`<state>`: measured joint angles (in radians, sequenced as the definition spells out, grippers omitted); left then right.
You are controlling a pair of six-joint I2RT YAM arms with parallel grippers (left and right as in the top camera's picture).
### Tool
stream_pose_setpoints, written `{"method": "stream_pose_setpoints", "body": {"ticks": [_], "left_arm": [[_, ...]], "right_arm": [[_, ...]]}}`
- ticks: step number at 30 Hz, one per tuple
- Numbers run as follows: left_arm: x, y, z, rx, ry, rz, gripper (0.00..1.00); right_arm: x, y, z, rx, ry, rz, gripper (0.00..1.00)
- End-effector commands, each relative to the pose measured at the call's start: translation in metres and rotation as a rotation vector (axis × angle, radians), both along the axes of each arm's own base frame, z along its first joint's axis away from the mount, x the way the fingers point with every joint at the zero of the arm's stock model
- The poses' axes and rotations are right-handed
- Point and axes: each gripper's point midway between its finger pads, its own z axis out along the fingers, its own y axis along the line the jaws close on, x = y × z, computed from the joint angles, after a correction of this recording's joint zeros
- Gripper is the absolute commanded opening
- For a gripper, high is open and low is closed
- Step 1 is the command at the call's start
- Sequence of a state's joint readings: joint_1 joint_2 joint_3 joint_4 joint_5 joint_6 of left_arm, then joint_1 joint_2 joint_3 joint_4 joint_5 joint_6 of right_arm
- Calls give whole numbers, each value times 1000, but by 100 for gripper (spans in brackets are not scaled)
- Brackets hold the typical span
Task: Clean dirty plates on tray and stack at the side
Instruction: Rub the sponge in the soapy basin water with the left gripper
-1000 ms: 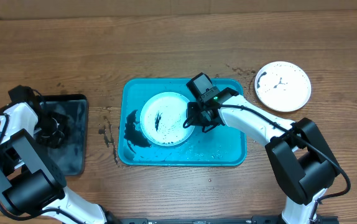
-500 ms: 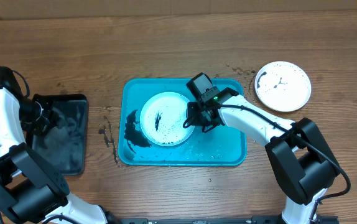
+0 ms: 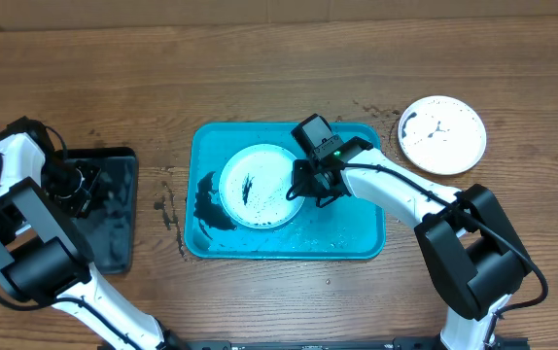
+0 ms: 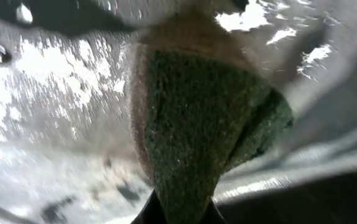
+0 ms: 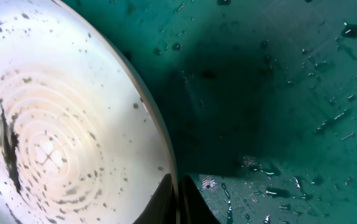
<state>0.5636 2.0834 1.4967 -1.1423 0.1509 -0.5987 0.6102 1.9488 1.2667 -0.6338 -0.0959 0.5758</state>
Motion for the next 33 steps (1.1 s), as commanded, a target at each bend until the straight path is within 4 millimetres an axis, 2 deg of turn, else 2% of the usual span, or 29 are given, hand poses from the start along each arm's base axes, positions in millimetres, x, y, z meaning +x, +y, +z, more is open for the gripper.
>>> {"method": "stream_pose_setpoints", "body": {"ticks": [1,3,7,9,10,13,17,19,25,31,33], "left_arm": [[-1,12,-4,46,19,-14,40],[0,14,-4,55,16,-14,92],[5,17,-5,68,-4,-17,93],[5,18,-5,71,-8,-18,93],[6,18,-5,72,-9,-18,88],[5,21,-5,87,-4,-19,63],[1,23,-6,105,14,-24,63],[0,22,-9,100,20,-24,55],[-5,15,-17,74,25,-28,57],[-17,7,-37,62,41,-35,55],[-18,7,-40,65,36,-54,40]], "right_arm": [[2,-3,-1,-12,-11,-7,4],[2,-3,-1,-12,-11,-7,4],[2,-3,-1,-12,-11,-7,4],[2,-3,-1,-12,-11,-7,4],[2,-3,-1,-12,-11,-7,4],[2,-3,-1,-12,-11,-7,4],[2,-3,-1,-13,-10,-7,4],[2,-3,-1,-13,-10,-7,4],[2,-3,-1,-13,-11,-7,4],[1,-3,-1,-14,-9,-7,4],[1,-3,-1,-14,-8,-7,4]]}}
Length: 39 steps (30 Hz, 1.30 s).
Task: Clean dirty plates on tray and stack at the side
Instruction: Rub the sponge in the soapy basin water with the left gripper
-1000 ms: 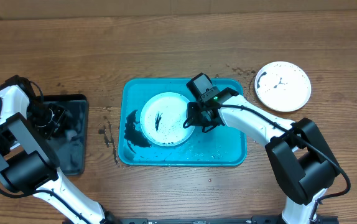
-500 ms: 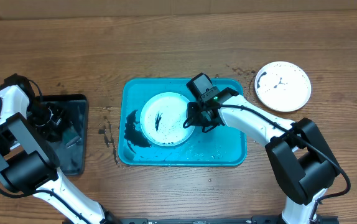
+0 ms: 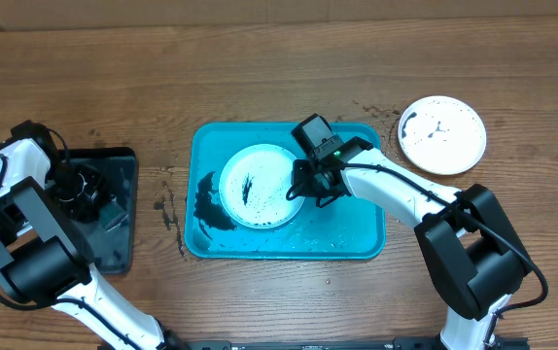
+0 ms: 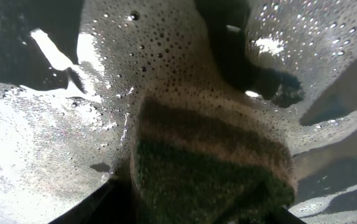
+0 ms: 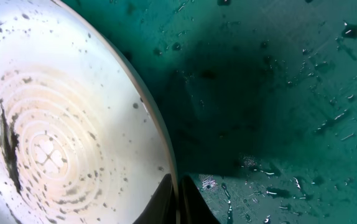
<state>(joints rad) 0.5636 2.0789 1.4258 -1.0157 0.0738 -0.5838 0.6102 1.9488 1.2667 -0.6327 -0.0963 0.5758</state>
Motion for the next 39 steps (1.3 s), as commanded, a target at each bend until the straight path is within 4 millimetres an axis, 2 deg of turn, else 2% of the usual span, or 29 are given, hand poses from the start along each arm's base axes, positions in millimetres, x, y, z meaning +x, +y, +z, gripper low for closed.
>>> {"method": "stream_pose_setpoints", "body": {"ticks": [1,2,3,4,8,11,14,15,18,21,27,31,39], "left_arm": [[-17,-7,-22,-28,51,-36,32],[-18,-4,-21,-13,58,-39,17],[-19,-2,-20,-3,65,-41,7],[-20,0,-19,6,72,-42,4],[-18,2,-5,2,87,-43,4],[-10,7,17,10,74,-43,4],[8,8,57,-5,1,-36,4],[17,4,73,-30,-48,-31,4],[38,-15,99,-155,-180,-44,4],[42,-21,104,-222,-223,-24,4],[42,-18,115,-341,-307,57,4],[36,-6,134,-484,-412,174,4],[30,7,164,-650,-583,260,4]], "right_arm": [[1,-3,-1,-16,-7,-7,4],[1,-3,-1,-15,-7,-7,4],[1,-3,-1,-15,-7,-7,4],[1,-3,-1,-15,-7,-7,4],[1,-3,-1,-15,-7,-7,4],[1,-3,-1,-15,-7,-7,4],[1,-3,-1,-15,-8,-7,4],[1,-3,-1,-15,-7,-7,4],[1,-3,-1,-16,-7,-7,4],[1,-4,-1,-16,-7,-7,4],[1,-3,-1,-15,-7,-7,4],[1,-3,-1,-15,-8,-7,4],[1,-3,-1,-15,-8,-7,4]]}}
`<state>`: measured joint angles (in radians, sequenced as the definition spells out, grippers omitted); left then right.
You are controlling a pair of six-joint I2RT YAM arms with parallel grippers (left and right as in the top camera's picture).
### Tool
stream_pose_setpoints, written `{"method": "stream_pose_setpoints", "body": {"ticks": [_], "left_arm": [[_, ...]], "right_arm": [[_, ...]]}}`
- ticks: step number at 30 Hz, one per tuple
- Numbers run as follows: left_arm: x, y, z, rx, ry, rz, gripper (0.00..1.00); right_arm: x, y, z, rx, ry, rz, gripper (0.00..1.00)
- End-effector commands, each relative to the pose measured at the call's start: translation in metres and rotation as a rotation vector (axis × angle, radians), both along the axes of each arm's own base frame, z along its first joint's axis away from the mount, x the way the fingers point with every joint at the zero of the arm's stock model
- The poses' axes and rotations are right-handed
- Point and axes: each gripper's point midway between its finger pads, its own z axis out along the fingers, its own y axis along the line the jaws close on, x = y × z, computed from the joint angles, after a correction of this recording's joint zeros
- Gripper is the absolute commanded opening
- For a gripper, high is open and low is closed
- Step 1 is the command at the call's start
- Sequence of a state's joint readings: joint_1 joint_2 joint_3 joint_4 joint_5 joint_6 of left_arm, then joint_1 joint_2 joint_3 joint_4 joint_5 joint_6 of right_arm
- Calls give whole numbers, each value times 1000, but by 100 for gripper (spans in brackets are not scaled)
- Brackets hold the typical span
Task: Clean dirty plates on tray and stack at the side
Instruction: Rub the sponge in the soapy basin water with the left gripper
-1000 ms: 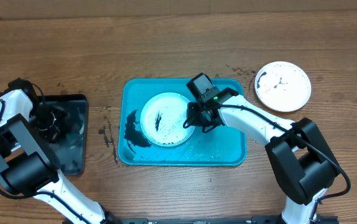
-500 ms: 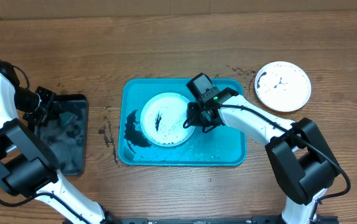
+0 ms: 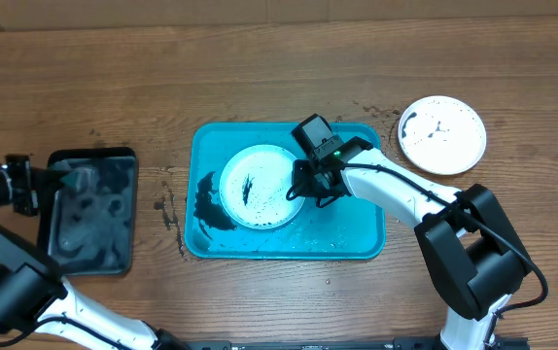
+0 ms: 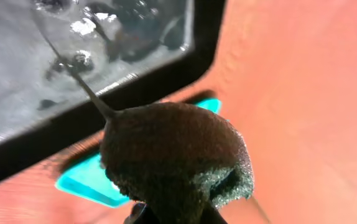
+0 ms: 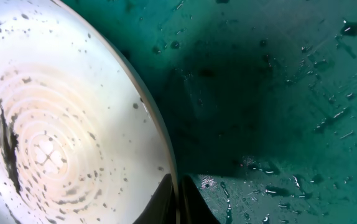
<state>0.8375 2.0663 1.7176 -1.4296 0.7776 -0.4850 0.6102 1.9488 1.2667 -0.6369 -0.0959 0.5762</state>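
A white plate (image 3: 255, 185) flecked with dark dirt lies on the teal tray (image 3: 357, 238). My right gripper (image 3: 303, 190) is shut on its right rim; in the right wrist view the fingers (image 5: 166, 193) pinch the rim of the plate (image 5: 60, 118). A second stained white plate (image 3: 441, 134) sits on the table at the right. My left gripper (image 3: 57, 180) is shut on a dark green sponge (image 4: 175, 155), raised by the left edge of the black water tub (image 3: 89, 253). A thread of water runs from the sponge.
A dark puddle (image 3: 206, 204) lies in the tray's left part. Dark spatter (image 3: 167, 209) marks the wooden table between tub and tray. Water drops cover the tray floor (image 5: 290, 93). The tub's rim (image 4: 135, 87) and a tray corner (image 4: 82, 180) show behind the sponge.
My left gripper has come up out of the tub's water with the sponge and now stands at the tub's left edge. The right gripper and plate have not moved.
First my left gripper held the sponge inside the water tub. Then the sponge was down in the bubbly water near the tub's floor. Now it hangs wet above the tub's left edge. My right gripper kept its hold on the plate's rim throughout.
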Motion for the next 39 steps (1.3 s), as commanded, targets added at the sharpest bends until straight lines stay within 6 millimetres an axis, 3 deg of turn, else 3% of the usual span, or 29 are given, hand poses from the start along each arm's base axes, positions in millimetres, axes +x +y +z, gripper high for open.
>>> {"method": "stream_pose_setpoints", "body": {"ticks": [1,12,39], "left_arm": [[6,5,37,-48,-176,33,4],[5,4,49,-103,-235,51,4],[3,4,44,-64,-234,16,4]], "right_arm": [[2,-3,-1,-12,-11,-6,4],[2,-3,0,-12,-12,-6,4],[3,-2,0,-11,-14,-6,4]]}}
